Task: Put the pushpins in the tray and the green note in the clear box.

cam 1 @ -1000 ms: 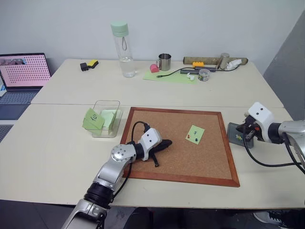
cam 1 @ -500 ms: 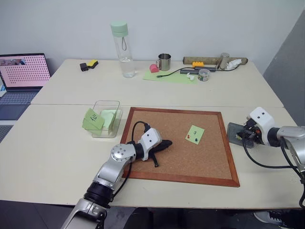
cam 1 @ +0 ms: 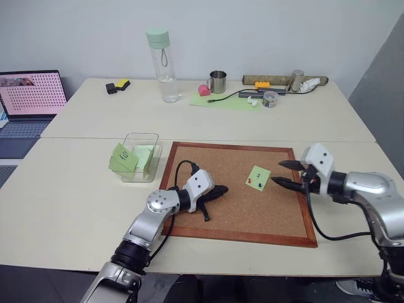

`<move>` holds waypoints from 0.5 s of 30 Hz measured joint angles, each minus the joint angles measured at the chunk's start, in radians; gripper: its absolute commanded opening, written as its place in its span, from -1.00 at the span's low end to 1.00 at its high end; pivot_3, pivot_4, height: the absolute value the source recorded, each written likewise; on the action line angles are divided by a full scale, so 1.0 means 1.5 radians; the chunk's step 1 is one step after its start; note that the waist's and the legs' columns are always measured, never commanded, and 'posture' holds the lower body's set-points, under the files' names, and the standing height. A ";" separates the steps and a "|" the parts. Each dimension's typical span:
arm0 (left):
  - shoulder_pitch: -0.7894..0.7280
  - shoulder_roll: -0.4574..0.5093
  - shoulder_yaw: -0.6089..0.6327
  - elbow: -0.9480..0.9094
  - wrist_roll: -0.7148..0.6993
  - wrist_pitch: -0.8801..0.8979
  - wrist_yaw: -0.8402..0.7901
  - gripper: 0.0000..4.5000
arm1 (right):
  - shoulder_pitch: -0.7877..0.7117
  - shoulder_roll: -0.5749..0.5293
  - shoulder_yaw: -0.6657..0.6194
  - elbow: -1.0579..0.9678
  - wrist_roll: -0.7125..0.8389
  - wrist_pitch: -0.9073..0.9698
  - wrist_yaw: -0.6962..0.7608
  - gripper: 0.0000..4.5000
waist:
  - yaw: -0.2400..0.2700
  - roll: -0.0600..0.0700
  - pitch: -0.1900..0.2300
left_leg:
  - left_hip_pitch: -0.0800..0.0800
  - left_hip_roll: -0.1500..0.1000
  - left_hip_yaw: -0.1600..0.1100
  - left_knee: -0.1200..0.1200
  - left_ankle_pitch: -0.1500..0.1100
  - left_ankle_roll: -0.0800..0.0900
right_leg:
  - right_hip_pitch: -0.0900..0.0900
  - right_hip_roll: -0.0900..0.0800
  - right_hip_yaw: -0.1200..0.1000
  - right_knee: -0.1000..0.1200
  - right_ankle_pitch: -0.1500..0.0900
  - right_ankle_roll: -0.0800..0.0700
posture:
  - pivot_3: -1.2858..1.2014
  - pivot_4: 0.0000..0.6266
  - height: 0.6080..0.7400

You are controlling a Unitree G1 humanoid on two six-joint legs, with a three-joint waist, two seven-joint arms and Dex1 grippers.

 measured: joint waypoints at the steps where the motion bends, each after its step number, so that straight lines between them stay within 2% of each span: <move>1: 0.000 0.000 0.000 0.000 0.000 0.000 0.000 -1.00 | 0.000 0.010 0.010 0.009 -0.003 -0.009 -0.004 0.16 | 0.000 0.000 0.000 | 0.000 0.000 0.000 0.000 0.000 0.000 | 0.000 0.000 0.000 0.000 0.000 0.000 | 0.03 -0.52 1.00; 12: 0.000 0.005 0.000 -0.005 0.000 0.003 -0.005 -1.00 | -0.009 0.057 0.066 0.127 -0.055 -0.112 -0.002 0.16 | -0.002 0.000 0.000 | 0.000 0.000 0.000 0.000 0.000 0.000 | 0.000 0.000 0.000 0.000 0.000 0.000 | 0.03 -0.52 1.00; 15: 0.001 0.006 0.000 -0.009 0.000 0.007 -0.005 -1.00 | -0.010 0.062 0.067 0.149 -0.059 -0.128 -0.002 -0.05 | -0.003 0.000 0.000 | 0.000 0.000 0.000 0.000 0.000 0.000 | 0.000 0.000 0.000 0.000 0.000 0.000 | 0.03 -0.52 1.00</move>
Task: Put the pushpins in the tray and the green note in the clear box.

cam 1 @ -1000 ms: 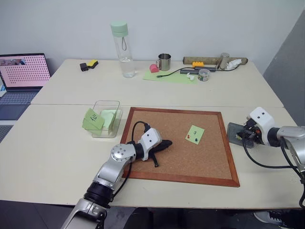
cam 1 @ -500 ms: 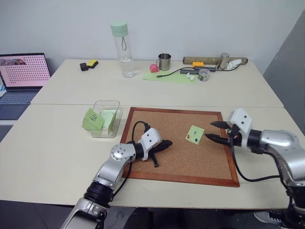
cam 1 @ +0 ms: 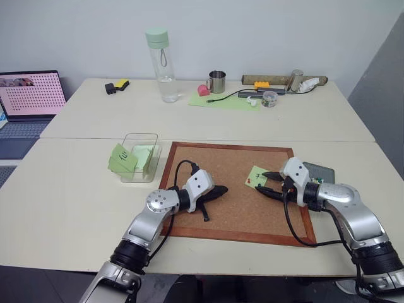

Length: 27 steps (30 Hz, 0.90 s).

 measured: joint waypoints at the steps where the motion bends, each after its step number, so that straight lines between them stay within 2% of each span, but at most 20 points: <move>1: 0.001 0.001 0.000 -0.002 0.000 0.002 0.000 -1.00 | 0.000 0.002 0.000 0.004 -0.003 -0.004 0.000 -0.18 | -0.001 0.000 0.000 | 0.000 0.000 0.000 0.000 0.000 0.000 | 0.000 0.000 0.000 0.000 0.000 0.000 | 0.03 -0.52 1.00; 10: 0.001 0.004 0.000 -0.005 0.000 0.004 0.000 -1.00 | -0.003 0.017 0.010 0.023 -0.012 -0.019 0.002 -0.98 | -0.002 0.000 0.000 | 0.000 0.000 0.000 0.000 0.000 0.000 | 0.000 0.000 0.000 0.000 0.000 0.000 | 0.03 -0.52 1.00; 17: 0.001 0.005 0.000 -0.005 0.000 0.004 0.000 -1.00 | 0.002 0.017 0.007 0.011 -0.008 -0.017 0.008 -1.00 | -0.002 0.000 0.000 | 0.000 0.000 0.000 -0.001 0.000 0.000 | 0.000 0.000 0.000 0.000 0.000 0.000 | 0.03 -0.52 1.00; 27: -0.002 0.005 -0.003 -0.002 0.000 0.004 0.008 -1.00 | 0.002 0.019 -0.052 -0.082 0.068 0.040 -0.003 -1.00 | -0.002 0.000 0.000 | 0.000 0.000 0.000 -0.001 0.000 0.000 | 0.000 0.000 0.000 0.000 0.000 0.000 | 0.03 -0.52 1.00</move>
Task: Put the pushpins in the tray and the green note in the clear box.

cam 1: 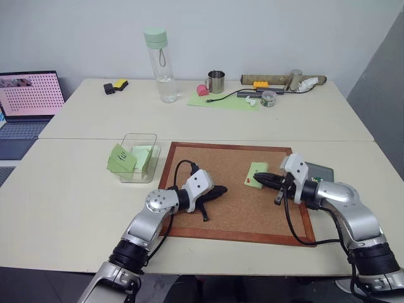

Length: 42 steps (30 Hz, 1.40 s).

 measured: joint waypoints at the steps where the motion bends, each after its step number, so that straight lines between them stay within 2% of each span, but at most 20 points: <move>1: 0.000 0.000 0.000 0.000 0.000 0.000 0.000 -1.00 | 0.000 -0.003 -0.009 -0.008 0.010 0.011 -0.002 -1.00 | 0.000 0.000 0.000 | 0.000 0.000 0.000 0.000 0.000 0.000 | 0.000 0.000 0.000 0.000 0.000 0.000 | 0.03 -0.52 1.00; 6: -0.002 0.000 -0.003 0.001 0.000 0.000 0.001 -1.00 | -0.001 -0.006 -0.053 -0.030 0.057 0.077 -0.027 -1.00 | 0.000 0.000 0.000 | 0.000 0.000 0.000 0.000 0.000 0.000 | 0.000 0.000 0.000 0.000 0.000 0.000 | 0.03 -0.52 1.00; 10: -0.003 0.000 -0.004 0.001 0.000 0.000 0.002 -1.00 | -0.003 -0.042 -0.105 -0.024 0.068 0.114 -0.051 -1.00 | 0.001 0.000 0.000 | 0.000 0.000 0.000 0.000 0.000 0.000 | 0.000 0.000 0.000 0.000 0.000 0.000 | 0.03 -0.52 1.00; 15: -0.003 0.000 -0.005 0.002 0.000 0.000 0.003 -1.00 | 0.002 -0.116 -0.141 0.061 0.016 0.147 -0.108 -1.00 | 0.002 0.000 0.000 | 0.000 0.000 0.001 0.000 0.000 0.000 | 0.000 0.000 0.000 0.000 0.000 0.000 | 0.03 -0.52 1.00; 18: -0.002 0.000 -0.005 0.003 0.000 0.000 0.003 -1.00 | 0.006 -0.133 -0.142 0.107 -0.015 0.148 -0.128 -1.00 | 0.001 0.001 -0.001 | 0.000 0.000 0.001 0.000 0.000 0.000 | 0.000 0.000 0.000 0.000 0.000 0.000 | 0.03 -0.52 1.00; 21: -0.003 0.000 -0.005 0.004 0.000 0.000 0.003 -1.00 | 0.007 -0.139 -0.131 0.138 -0.034 0.148 -0.131 -0.78 | 0.001 0.001 -0.001 | 0.000 0.000 0.001 0.000 0.000 0.000 | 0.000 0.000 0.000 0.000 0.000 0.000 | 0.03 -0.52 1.00; 24: -0.004 0.000 -0.005 0.005 0.000 0.000 0.003 -1.00 | 0.006 -0.138 -0.130 0.157 -0.043 0.146 -0.135 -0.45 | 0.001 0.001 -0.001 | 0.000 0.000 0.001 0.000 0.000 0.000 | 0.000 0.000 0.000 0.000 0.000 0.000 | 0.03 -0.52 1.00; 33: -0.004 0.000 -0.005 0.005 0.000 0.000 0.002 -1.00 | 0.005 -0.135 -0.132 0.149 -0.036 0.132 -0.126 0.31 | 0.001 0.001 -0.001 | 0.000 0.000 0.001 0.000 0.000 0.000 | 0.000 0.000 0.000 0.000 0.000 0.000 | 0.03 -0.52 1.00; 36: -0.005 0.000 -0.005 0.005 0.000 -0.001 0.002 -1.00 | 0.012 -0.137 -0.129 0.104 -0.028 0.117 -0.094 0.31 | 0.000 0.001 -0.001 | 0.000 0.000 0.001 0.000 0.000 0.000 | 0.000 0.000 0.000 0.000 0.000 0.000 | 0.03 -0.52 1.00; 38: -0.004 0.001 -0.003 0.005 0.000 -0.001 0.001 -1.00 | 0.026 -0.134 -0.101 0.026 -0.008 0.098 -0.050 0.31 | 0.000 0.001 -0.001 | 0.000 0.000 0.001 0.000 0.000 0.000 | 0.000 0.000 0.000 0.000 0.000 0.000 | 0.03 -0.52 1.00; 42: -0.006 0.000 -0.004 0.007 0.000 -0.001 0.001 -1.00 | 0.028 -0.081 -0.027 -0.050 0.007 0.087 -0.026 0.31 | 0.000 0.000 -0.001 | 0.000 0.000 0.000 0.000 0.000 0.000 | 0.001 0.000 0.000 0.000 0.000 0.000 | 0.03 -0.52 1.00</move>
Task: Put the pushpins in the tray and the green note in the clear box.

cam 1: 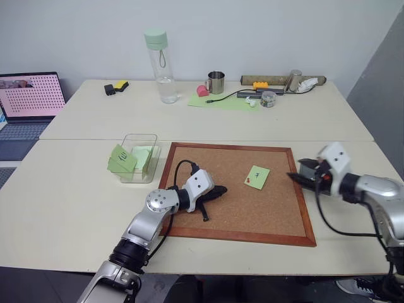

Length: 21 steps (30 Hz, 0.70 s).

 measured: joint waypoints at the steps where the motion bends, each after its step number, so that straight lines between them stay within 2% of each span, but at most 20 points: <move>1: 0.000 0.000 0.000 0.000 0.000 0.000 -0.001 -1.00 | -0.003 0.011 0.016 -0.001 -0.004 -0.001 -0.001 0.31 | 0.000 0.000 0.000 | 0.000 0.000 0.000 0.000 0.000 0.000 | 0.000 0.000 0.000 0.000 0.000 0.000 | 0.03 -0.52 1.00; 6: 0.002 -0.001 0.001 -0.001 -0.001 0.001 -0.001 -1.00 | -0.044 0.074 0.089 0.043 -0.038 -0.031 -0.009 0.31 | 0.000 -0.001 0.000 | 0.000 0.000 0.000 0.000 0.000 0.000 | 0.000 0.000 0.000 0.000 0.000 0.000 | 0.03 -0.52 1.00; 13: 0.004 0.000 0.002 -0.006 -0.001 0.003 0.000 -1.00 | -0.088 0.123 0.120 0.142 -0.069 -0.075 -0.014 0.31 | -0.001 -0.001 0.000 | 0.000 0.000 0.000 0.000 0.000 0.000 | -0.001 0.000 0.000 0.000 0.000 0.000 | 0.03 -0.52 1.00; 15: 0.005 0.000 0.003 -0.008 -0.001 0.004 0.000 -1.00 | -0.095 0.128 0.122 0.162 -0.074 -0.086 -0.013 0.15 | -0.001 -0.001 0.000 | 0.000 0.000 0.000 0.000 0.000 0.000 | -0.001 0.000 0.000 0.000 0.000 0.000 | 0.03 -0.52 1.00; 16: 0.006 0.000 0.003 -0.008 -0.001 0.004 0.000 -1.00 | -0.096 0.130 0.123 0.166 -0.074 -0.089 -0.012 0.14 | -0.001 -0.001 0.000 | 0.000 0.000 0.000 0.000 0.000 0.000 | -0.001 0.000 0.000 0.000 0.000 0.000 | 0.03 -0.52 1.00; 21: 0.007 0.000 0.004 -0.010 -0.001 0.006 0.000 -1.00 | -0.096 0.133 0.124 0.187 -0.074 -0.102 -0.003 -0.33 | -0.001 -0.001 0.000 | 0.000 0.000 0.000 -0.001 0.000 0.000 | -0.001 0.000 0.000 0.000 0.000 0.000 | 0.03 -0.52 1.00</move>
